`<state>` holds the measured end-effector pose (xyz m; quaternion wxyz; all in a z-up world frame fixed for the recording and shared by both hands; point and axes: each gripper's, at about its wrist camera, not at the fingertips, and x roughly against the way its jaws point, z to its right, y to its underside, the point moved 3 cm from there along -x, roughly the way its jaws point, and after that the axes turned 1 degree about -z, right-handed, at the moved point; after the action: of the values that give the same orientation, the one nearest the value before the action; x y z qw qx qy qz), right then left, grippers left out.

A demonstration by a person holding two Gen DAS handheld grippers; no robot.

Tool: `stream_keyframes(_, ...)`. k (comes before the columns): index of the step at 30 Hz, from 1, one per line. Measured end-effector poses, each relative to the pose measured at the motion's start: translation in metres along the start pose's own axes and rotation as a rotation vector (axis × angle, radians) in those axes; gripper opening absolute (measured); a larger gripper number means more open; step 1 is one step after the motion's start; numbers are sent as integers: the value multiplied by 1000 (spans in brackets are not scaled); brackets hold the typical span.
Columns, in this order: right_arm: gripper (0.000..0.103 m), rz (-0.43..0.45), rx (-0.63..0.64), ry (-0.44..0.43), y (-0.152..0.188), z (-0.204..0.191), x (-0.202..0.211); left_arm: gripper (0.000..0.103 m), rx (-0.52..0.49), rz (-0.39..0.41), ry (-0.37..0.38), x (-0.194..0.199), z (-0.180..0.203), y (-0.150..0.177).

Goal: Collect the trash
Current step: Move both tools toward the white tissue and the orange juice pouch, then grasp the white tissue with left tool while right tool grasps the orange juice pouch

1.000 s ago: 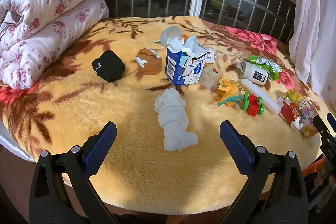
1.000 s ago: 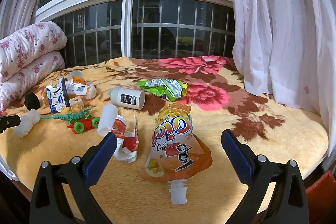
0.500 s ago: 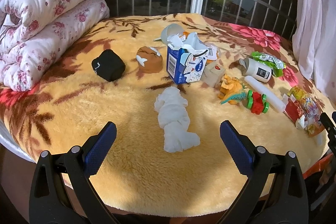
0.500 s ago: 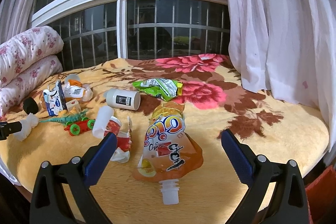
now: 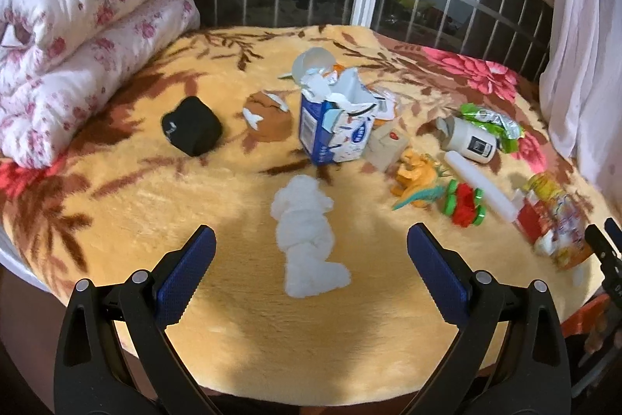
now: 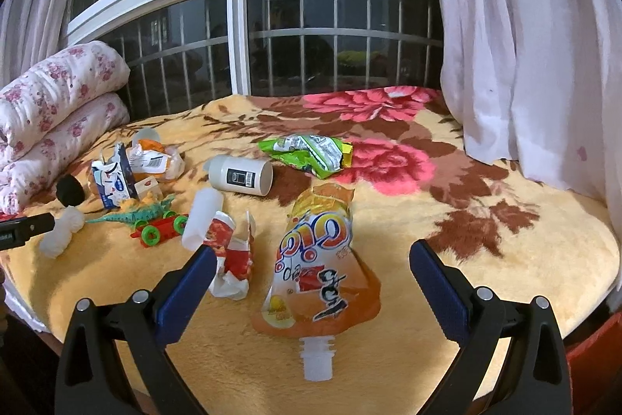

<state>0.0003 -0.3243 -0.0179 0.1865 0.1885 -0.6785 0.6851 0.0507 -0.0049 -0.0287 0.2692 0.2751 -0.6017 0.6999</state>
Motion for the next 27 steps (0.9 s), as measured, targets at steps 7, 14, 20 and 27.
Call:
stream_keyframes(7,98,-15,67,-1,-21,1,-3,96,-23,-1,-34,-7,1,-4)
stream_keyframes(14,98,-11,57,19,-23,3,-17,96,-15,-14,-40,-20,-5,-4)
stream_keyframes(20,98,-12,50,17,-18,1,-24,96,-10,-37,-15,-34,-5,-1)
stream_keyframes(27,98,-9,-17,12,-14,17,-25,61,-37,-27,-15,-47,-2,-4)
